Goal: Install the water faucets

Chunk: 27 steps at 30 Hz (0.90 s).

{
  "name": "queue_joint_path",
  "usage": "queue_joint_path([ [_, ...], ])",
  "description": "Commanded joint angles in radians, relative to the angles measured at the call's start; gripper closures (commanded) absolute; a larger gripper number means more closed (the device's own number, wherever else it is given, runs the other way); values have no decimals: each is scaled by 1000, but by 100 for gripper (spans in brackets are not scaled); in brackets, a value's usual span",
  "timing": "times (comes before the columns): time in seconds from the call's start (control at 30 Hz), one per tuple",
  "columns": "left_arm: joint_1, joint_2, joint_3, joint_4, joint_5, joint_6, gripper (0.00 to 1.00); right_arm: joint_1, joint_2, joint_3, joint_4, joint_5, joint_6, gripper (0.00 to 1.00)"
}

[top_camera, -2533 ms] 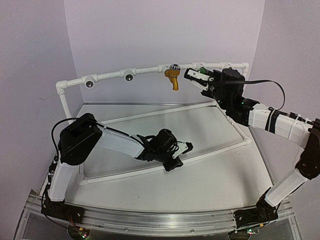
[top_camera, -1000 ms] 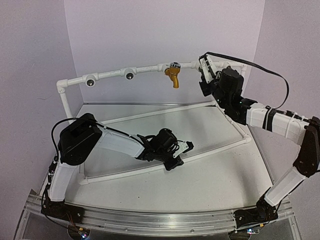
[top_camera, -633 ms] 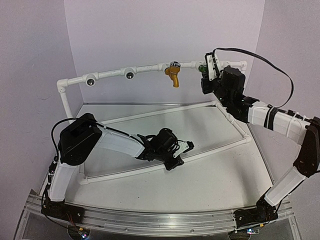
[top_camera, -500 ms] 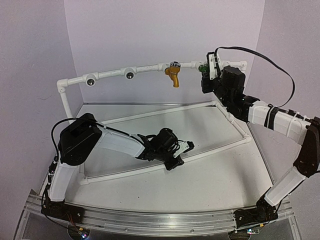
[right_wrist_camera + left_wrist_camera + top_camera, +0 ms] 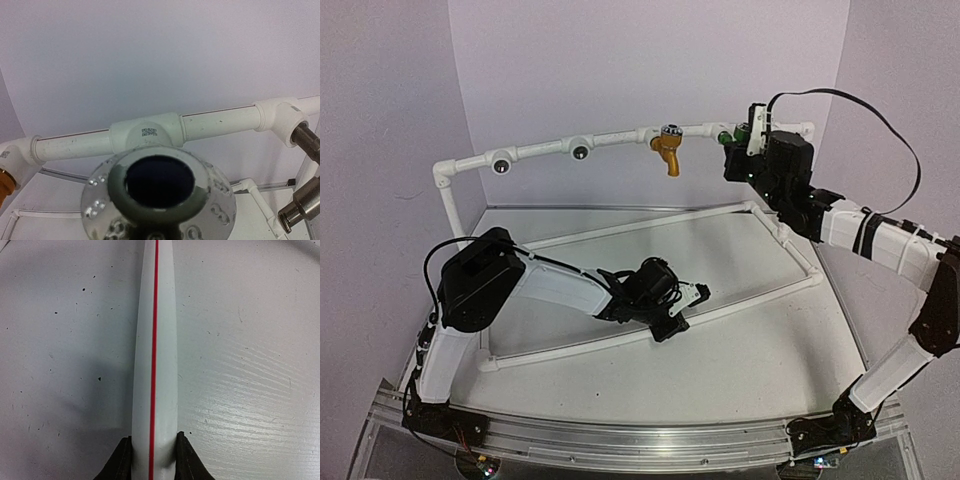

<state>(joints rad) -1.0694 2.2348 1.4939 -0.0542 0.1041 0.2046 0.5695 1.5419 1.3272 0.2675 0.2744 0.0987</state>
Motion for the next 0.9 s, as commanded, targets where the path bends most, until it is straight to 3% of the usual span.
queue_joint_path([
  [0.0, -99, 39, -9, -214, 141, -3, 100, -69, 14, 31, -65, 85, 189, 100],
  [0.87, -107, 54, 5, -231, 153, 5, 100, -69, 21, 19, -37, 61, 891, 100],
])
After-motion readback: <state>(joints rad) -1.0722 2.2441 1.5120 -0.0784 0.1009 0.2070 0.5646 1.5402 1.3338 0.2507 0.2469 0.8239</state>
